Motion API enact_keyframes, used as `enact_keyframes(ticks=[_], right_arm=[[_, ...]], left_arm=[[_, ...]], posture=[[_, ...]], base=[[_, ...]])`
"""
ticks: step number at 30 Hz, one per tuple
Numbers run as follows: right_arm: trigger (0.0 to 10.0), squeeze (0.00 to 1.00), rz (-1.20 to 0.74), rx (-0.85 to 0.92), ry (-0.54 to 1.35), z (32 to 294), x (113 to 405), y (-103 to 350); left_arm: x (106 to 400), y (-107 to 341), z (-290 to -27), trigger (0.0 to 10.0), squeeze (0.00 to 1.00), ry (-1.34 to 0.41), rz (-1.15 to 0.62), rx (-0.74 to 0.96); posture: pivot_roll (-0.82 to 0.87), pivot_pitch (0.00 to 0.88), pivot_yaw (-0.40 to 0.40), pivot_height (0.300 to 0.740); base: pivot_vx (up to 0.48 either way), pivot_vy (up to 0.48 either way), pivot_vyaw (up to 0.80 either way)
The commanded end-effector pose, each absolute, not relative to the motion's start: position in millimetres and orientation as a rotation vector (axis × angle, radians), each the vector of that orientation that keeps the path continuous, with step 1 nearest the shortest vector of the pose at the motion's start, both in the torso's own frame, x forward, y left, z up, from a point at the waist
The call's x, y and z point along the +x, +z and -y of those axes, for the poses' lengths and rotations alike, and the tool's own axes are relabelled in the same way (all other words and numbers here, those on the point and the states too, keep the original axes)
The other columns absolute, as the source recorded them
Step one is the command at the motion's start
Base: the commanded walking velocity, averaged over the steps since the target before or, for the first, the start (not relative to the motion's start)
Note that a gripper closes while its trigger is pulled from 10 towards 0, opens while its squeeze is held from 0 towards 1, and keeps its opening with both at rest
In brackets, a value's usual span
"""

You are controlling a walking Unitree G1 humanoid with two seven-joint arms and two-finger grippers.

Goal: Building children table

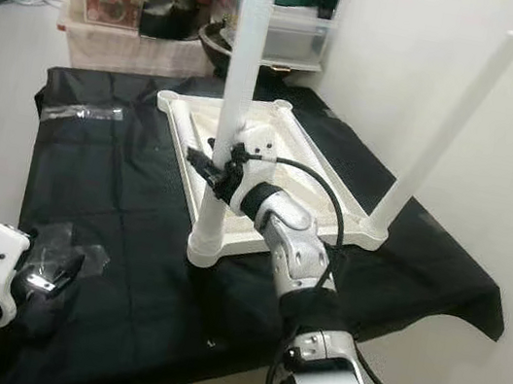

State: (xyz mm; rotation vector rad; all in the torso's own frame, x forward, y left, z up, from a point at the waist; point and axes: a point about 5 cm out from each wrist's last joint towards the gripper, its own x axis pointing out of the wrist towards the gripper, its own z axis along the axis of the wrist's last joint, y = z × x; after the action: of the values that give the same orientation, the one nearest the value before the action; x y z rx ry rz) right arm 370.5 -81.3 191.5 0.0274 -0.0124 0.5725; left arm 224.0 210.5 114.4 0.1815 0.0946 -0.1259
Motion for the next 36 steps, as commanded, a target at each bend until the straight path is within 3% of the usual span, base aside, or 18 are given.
enact_keyframes(ticks=[1,3,8,17,18,20,21,23,29,33,36], right_arm=[[0.0,0.00,-0.160,-0.078,0.296,106.6,369.2,144.9],[0.0,0.00,-0.134,-0.092,0.115,112.4,360.7,141.6],[0.0,0.00,-0.085,-0.012,0.054,103.7,347.2,143.6],[0.0,0.00,-0.114,0.140,0.003,109.3,353.3,147.2],[0.0,0.00,-0.122,0.185,0.062,104.5,353.4,147.3],[0.0,0.00,-0.102,0.229,0.392,82.5,347.4,156.1],[0.0,0.00,-0.102,0.229,0.392,82.5,347.4,156.1],[0.0,0.00,-0.037,0.161,0.599,75.9,341.0,165.1],[0.0,0.00,0.010,0.026,0.706,78.8,340.8,168.7],[0.0,0.00,0.129,-0.216,0.798,85.5,348.1,182.7],[0.0,0.00,0.158,-0.268,0.848,85.1,346.8,186.4]], left_arm=[[222.6,110.3,-212.6,10.0,0.00,-0.105,-0.115,0.171],[221.9,110.0,-214.1,10.0,0.00,-0.097,-0.117,0.173],[223.7,112.1,-216.5,10.0,0.00,-0.074,-0.107,0.179],[227.5,110.2,-218.8,10.0,0.00,-0.070,-0.115,0.189],[229.4,110.4,-218.2,10.0,0.00,-0.070,-0.113,0.187],[232.5,110.8,-216.4,10.0,0.00,-0.073,-0.109,0.184],[232.5,110.8,-216.4,10.0,0.00,-0.073,-0.109,0.184],[233.3,110.3,-215.6,10.0,0.00,-0.075,-0.109,0.184],[233.3,109.8,-216.2,10.0,0.00,-0.074,-0.110,0.187],[233.2,110.8,-217.6,10.0,0.00,-0.060,-0.102,0.182],[232.7,110.3,-216.9,10.0,0.00,-0.058,-0.101,0.178]], posture=[[0.07,0.000,-0.103,0.740],[0.08,0.000,-0.104,0.740],[0.08,0.000,-0.102,0.740],[0.06,0.000,-0.084,0.740],[0.05,0.000,-0.082,0.740],[0.05,0.000,-0.078,0.740],[0.05,0.000,-0.078,0.740],[0.05,0.000,-0.076,0.740],[0.05,0.000,-0.076,0.740],[0.05,0.000,-0.098,0.740],[0.05,0.000,-0.099,0.740]], base=[[0.000,0.000,0.00],[0.000,0.000,0.00],[0.000,0.000,0.00],[0.000,0.000,0.00],[0.000,0.000,0.00],[0.000,0.000,0.00],[0.000,0.000,0.00],[0.000,0.000,0.00],[0.000,0.000,0.00],[0.000,0.000,0.00],[0.000,0.000,0.00]])
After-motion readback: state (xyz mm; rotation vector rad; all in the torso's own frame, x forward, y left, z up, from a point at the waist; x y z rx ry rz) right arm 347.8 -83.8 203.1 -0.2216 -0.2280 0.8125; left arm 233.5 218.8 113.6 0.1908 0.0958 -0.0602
